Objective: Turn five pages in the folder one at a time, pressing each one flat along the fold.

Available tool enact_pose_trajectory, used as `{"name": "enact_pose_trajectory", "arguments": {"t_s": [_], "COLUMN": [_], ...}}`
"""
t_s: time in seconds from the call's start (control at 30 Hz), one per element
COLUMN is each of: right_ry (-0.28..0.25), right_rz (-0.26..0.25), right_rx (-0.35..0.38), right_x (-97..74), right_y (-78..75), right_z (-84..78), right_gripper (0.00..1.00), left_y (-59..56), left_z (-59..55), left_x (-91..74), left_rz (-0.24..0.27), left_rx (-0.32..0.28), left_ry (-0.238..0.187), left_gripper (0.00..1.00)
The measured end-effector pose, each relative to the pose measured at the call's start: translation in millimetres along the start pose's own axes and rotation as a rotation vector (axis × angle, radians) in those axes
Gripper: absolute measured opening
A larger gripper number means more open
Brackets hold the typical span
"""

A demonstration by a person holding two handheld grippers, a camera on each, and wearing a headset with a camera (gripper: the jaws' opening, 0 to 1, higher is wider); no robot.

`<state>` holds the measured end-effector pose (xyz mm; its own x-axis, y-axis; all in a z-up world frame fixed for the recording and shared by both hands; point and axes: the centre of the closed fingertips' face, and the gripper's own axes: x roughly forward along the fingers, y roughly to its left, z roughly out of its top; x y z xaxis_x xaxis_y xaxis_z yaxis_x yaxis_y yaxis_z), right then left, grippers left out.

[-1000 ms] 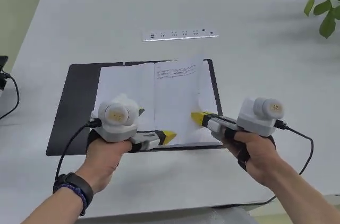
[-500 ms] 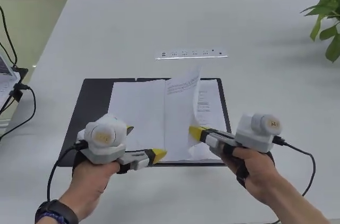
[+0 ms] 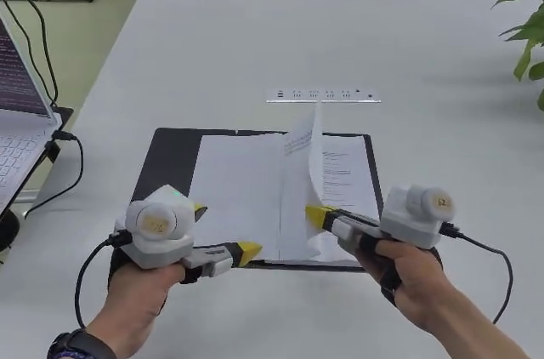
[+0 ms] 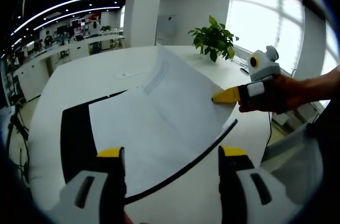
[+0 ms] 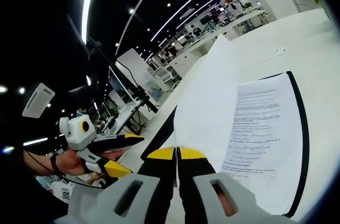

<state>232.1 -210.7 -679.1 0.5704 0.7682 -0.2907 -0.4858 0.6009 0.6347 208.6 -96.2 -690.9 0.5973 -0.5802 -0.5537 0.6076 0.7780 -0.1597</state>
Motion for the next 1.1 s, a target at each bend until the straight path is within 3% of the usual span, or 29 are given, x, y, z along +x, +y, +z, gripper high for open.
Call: {"name": "enact_pose_trajectory", "arguments": {"t_s": [0.5,0.63,0.9,1.1], "right_ry": [0.018,0.027,0.041,0.081], "right_rz": [0.024,0.039,0.074,0.11], "right_rx": [-0.011,-0.021,-0.031,-0.044], "right_x": [20.6,30.2,53.0,72.5], "right_y": [16.7,25.4,47.6,63.5], "right_z": [7.1,8.2,6.9,-4.1], "right_gripper": [0.0,0.0,0.0,0.0], "left_y": [13.5,14.4,28.4,37.9], "left_z": [-11.3,-14.7,-19.1,-19.7], "left_x": [-21.7,-26.8,-39.6,-50.5], "left_rz": [0.029,0.03,0.048,0.064], "left_rx": [-0.048,-0.018,-0.043,-0.054], "left_ry": [-0.024,-0.013,-0.021,-0.024], "left_gripper": [0.72,0.72,0.72,0.73]}}
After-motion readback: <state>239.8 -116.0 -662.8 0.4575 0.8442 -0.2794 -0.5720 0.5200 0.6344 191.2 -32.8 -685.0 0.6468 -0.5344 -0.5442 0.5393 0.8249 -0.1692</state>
